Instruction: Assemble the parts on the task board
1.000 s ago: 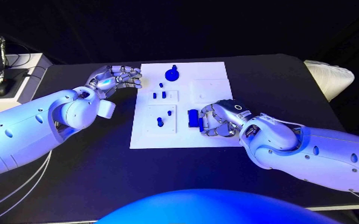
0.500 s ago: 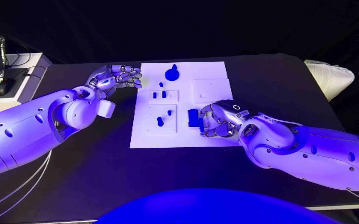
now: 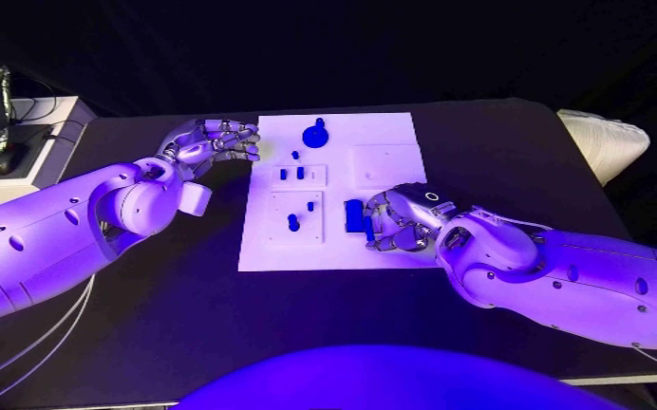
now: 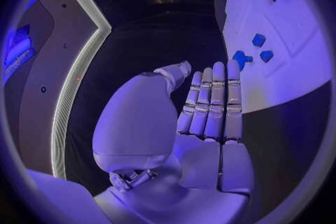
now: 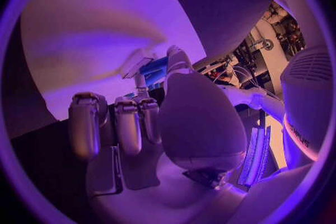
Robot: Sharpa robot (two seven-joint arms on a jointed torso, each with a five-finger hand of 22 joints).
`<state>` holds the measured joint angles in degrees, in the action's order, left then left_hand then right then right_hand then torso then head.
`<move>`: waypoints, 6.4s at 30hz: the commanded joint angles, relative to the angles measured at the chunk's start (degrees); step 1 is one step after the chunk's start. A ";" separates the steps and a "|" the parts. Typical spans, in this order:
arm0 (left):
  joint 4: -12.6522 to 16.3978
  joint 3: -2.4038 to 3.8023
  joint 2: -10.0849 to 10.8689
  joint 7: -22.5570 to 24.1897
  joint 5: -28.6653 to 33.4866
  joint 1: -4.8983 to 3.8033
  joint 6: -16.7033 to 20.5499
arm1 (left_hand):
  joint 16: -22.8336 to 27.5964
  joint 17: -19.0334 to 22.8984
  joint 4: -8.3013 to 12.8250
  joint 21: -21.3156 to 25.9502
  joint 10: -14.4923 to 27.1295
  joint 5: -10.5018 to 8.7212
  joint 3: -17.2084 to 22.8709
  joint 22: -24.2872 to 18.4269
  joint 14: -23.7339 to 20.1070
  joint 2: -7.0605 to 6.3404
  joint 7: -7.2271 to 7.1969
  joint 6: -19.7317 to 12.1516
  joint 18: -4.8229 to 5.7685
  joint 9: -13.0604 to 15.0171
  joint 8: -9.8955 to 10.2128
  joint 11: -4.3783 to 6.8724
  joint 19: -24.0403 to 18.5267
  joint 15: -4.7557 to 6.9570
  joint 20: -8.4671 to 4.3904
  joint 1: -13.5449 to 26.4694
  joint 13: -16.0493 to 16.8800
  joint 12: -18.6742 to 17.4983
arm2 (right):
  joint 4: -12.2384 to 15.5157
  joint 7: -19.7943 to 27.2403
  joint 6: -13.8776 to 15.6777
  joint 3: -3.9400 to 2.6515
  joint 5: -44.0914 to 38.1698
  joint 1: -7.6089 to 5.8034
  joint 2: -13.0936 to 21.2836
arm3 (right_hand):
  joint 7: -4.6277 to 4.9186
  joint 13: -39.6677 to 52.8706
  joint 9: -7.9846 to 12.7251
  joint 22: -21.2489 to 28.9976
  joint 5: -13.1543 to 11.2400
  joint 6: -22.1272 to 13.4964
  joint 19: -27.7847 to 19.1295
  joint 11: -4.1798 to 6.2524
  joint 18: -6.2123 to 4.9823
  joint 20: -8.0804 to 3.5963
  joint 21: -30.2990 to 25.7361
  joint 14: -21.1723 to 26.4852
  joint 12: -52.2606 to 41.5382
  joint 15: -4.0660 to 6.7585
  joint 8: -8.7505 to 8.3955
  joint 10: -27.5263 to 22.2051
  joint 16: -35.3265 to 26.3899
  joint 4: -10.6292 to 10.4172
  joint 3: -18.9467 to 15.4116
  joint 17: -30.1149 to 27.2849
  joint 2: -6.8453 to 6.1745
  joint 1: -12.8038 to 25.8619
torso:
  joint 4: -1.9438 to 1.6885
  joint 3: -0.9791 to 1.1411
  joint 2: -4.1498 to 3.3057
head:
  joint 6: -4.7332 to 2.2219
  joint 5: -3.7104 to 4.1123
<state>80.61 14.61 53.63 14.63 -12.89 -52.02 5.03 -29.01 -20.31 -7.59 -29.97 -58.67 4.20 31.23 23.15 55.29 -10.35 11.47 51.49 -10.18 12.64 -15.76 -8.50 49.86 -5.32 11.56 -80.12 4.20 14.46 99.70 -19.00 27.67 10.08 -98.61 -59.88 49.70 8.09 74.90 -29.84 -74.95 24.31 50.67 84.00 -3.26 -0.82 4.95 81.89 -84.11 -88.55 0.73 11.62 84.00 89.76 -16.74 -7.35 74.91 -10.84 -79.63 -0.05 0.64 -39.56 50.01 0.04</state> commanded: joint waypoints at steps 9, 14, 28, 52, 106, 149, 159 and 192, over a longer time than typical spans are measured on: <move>0.15 0.03 -0.08 0.27 -0.10 0.06 -0.91 | 0.42 -0.15 -0.30 0.39 0.42 0.20 -0.03 -0.12 0.04 -0.29 0.15 -0.30 -0.19 -0.08 -0.04 -0.16 0.48 -0.52 -0.02 0.06 0.08 0.18 | 0.38 0.53 2.63 0.01 1.02 0.07 0.13 | -0.52 14.77 1.49 -13.29 -1.86 2.97 4.32 0.35 -0.51 -0.22 0.87 -5.89 -0.89 0.37 1.08 5.67 0.24 0.03 5.46 15.09 0.95 -1.53 | 0.00 0.02 -0.01 | -0.01 -0.02; 0.14 0.03 -0.09 0.19 -0.14 0.06 -0.97 | 0.42 -0.15 -0.30 0.39 0.42 0.20 -0.03 -0.12 0.04 -0.29 0.15 -0.30 -0.19 -0.08 -0.04 -0.16 0.48 -0.52 -0.02 0.06 0.08 0.18 | 0.53 0.43 3.72 0.01 1.23 0.07 0.27 | -0.67 14.85 1.93 -13.32 -1.81 3.56 4.36 0.50 -0.48 -0.35 1.01 -5.89 -1.03 0.51 1.21 5.76 0.24 0.08 6.82 15.09 0.60 -2.08 | 0.03 0.00 0.02 | -0.01 -0.01; 0.05 0.03 -0.15 0.09 -0.27 0.06 -1.11 | 0.44 -0.18 -0.28 0.43 0.44 0.20 -0.03 -0.15 0.03 -0.32 0.15 -0.32 -0.19 -0.08 -0.03 -0.15 0.51 -0.51 -0.02 0.02 0.08 0.19 | 1.59 -0.07 6.58 -0.05 0.82 0.07 1.43 | -0.79 14.89 2.31 -13.33 -1.92 4.11 4.37 0.62 -0.48 -0.46 1.03 -5.89 -1.10 0.62 1.34 5.80 0.24 0.12 7.85 15.09 -0.09 -2.54 | 0.06 0.03 0.01 | -0.01 0.06; 0.03 0.03 -0.23 0.02 -0.28 0.07 -1.16 | 0.48 -0.24 -0.24 0.50 0.50 0.19 -0.05 -0.20 0.01 -0.40 0.18 -0.35 -0.19 -0.09 -0.03 -0.17 0.55 -0.52 -0.02 -0.05 0.08 0.19 | -1.03 0.49 3.53 -0.07 1.25 0.07 1.02 | -0.74 14.75 2.68 -13.26 -2.59 3.99 4.30 0.58 -0.52 -0.50 0.77 -5.89 -0.86 0.62 1.19 5.66 0.24 0.03 8.22 15.09 -0.85 -2.17 | -0.04 0.00 0.01 | -0.01 0.11; 0.00 0.03 -0.11 -0.15 -0.31 0.12 -1.23 | 0.59 -0.42 -0.24 0.71 0.63 0.21 -0.06 -0.33 0.00 -0.47 0.32 -0.68 -0.19 -0.19 0.12 -0.25 0.68 -0.55 -0.02 -0.16 0.08 0.22 | 2.15 2.83 5.84 -0.66 12.30 -0.03 4.24 | 0.52 12.41 6.37 -12.64 -7.36 -1.51 3.73 -0.68 -0.98 0.58 -1.94 -5.89 2.58 -0.52 2.66 3.23 0.24 -0.38 -4.00 15.09 -2.49 5.99 | 0.06 0.00 0.04 | -0.01 0.08; 0.09 0.03 0.01 -0.36 -0.47 0.18 -1.33 | 0.62 -0.48 -0.22 0.76 0.63 0.21 -0.03 -0.36 0.01 -0.42 0.32 -0.61 -0.19 -0.18 0.06 -0.25 0.73 -0.56 -0.02 -0.24 0.09 0.26 | -0.57 -3.82 3.66 -1.22 13.90 -0.44 1.84 | -6.71 14.11 -9.03 -13.53 -17.09 0.85 4.74 5.68 -0.33 -4.27 1.64 -5.89 -0.10 4.89 36.68 5.16 0.24 -0.12 2.06 15.09 2.06 0.14 | 0.00 0.03 0.02 | -0.01 -0.08; 0.13 0.03 0.06 -0.35 -0.49 0.18 -1.31 | 0.62 -0.48 -0.22 0.76 0.63 0.21 -0.03 -0.36 0.01 -0.42 0.32 -0.61 -0.19 -0.18 0.06 -0.25 0.73 -0.56 -0.02 -0.24 0.09 0.26 | -1.02 -6.74 2.53 -1.22 12.41 -0.42 1.02 | -6.81 14.17 -8.97 -13.54 -16.44 0.76 4.75 5.76 -0.33 -4.34 1.66 -5.89 -0.18 4.97 36.93 5.21 0.24 -0.05 2.52 15.09 2.10 -0.14 | 0.02 -0.01 0.01 | -0.01 -0.10; -0.63 0.03 -0.68 0.43 0.30 0.32 -0.85 | 0.73 -0.69 -0.32 0.98 0.67 0.19 -0.10 -0.49 0.01 -0.45 0.32 -0.61 -0.17 -0.20 0.01 -0.26 0.87 -0.58 -0.01 -0.21 0.11 0.35 | -1.31 16.97 13.13 -1.61 36.85 -1.80 4.19 | -4.50 13.03 -5.22 -12.73 -14.85 -3.55 4.03 3.86 -0.88 -3.34 -1.77 -5.89 1.44 3.52 31.88 4.11 0.24 -0.04 2.91 15.09 1.27 0.20 | 0.28 -0.18 0.63 | -1.01 0.34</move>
<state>80.03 14.60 53.18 14.06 -13.21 -51.79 4.61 -28.51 -20.95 -7.59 -29.29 -58.46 4.20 31.23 22.72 55.29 -10.35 11.88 51.08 -10.18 12.52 -15.76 -8.70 50.27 -5.32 11.57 -80.12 4.24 14.46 98.83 -13.16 36.89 8.55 -74.36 -61.38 53.76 3.48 74.90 -35.28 -74.91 9.35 47.28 84.09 0.78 -1.70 1.21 80.35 -84.01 -87.21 4.44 43.82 84.01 89.76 -16.75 -4.63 74.91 -9.78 -78.72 0.08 0.55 -39.20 49.34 0.30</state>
